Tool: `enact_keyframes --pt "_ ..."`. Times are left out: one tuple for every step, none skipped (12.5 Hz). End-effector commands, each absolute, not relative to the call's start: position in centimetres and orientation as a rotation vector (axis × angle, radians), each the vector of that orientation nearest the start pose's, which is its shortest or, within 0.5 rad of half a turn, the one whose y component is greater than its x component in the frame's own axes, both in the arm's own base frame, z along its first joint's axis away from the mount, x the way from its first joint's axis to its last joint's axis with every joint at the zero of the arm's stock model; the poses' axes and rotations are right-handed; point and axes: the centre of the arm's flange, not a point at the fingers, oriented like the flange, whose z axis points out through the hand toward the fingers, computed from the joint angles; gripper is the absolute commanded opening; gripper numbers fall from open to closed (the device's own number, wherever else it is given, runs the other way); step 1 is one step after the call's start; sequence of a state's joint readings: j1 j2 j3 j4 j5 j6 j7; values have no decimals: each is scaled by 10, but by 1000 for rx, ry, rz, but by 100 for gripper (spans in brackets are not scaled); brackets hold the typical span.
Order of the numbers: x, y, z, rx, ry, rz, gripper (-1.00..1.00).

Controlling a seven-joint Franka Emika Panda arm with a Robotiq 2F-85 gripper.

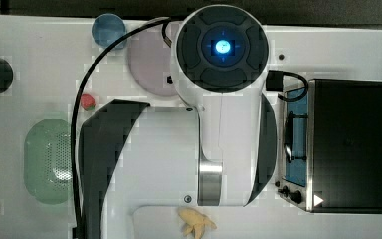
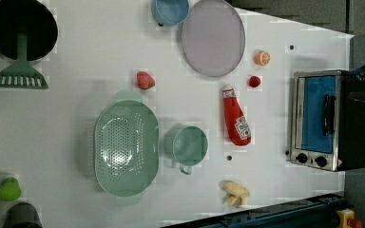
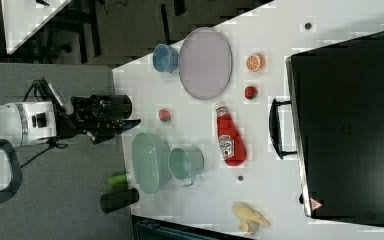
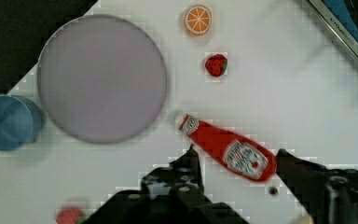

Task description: Pick Ketchup from the table and place it in strainer.

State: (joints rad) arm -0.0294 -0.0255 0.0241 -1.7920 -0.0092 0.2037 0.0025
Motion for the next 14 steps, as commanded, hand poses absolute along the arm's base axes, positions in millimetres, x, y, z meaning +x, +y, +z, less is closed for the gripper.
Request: enact_keyframes --pt "485 -19 579 -2829 1373 60 58" --pt "484 -19 577 -2830 1373 65 80" --pt "484 -18 572 -2835 1372 80 100" --pt "483 -18 564 -2852 1350 105 100" --pt "481 -17 553 -2883 1294 137 100" --pt "480 -16 542 -2921 1213 166 100" --pt "478 -16 530 -2959 1118 188 100" --pt "477 -15 518 -2995 1013 201 100" --pt "476 -14 506 -3027 902 207 100" --pt "474 -12 493 -3056 780 211 100" --pt "471 -11 477 -3083 648 223 100" --pt "468 -8 461 -3105 511 234 100" --pt "464 -5 445 -3121 372 233 100" --pt "461 -2 429 -3131 234 223 100"
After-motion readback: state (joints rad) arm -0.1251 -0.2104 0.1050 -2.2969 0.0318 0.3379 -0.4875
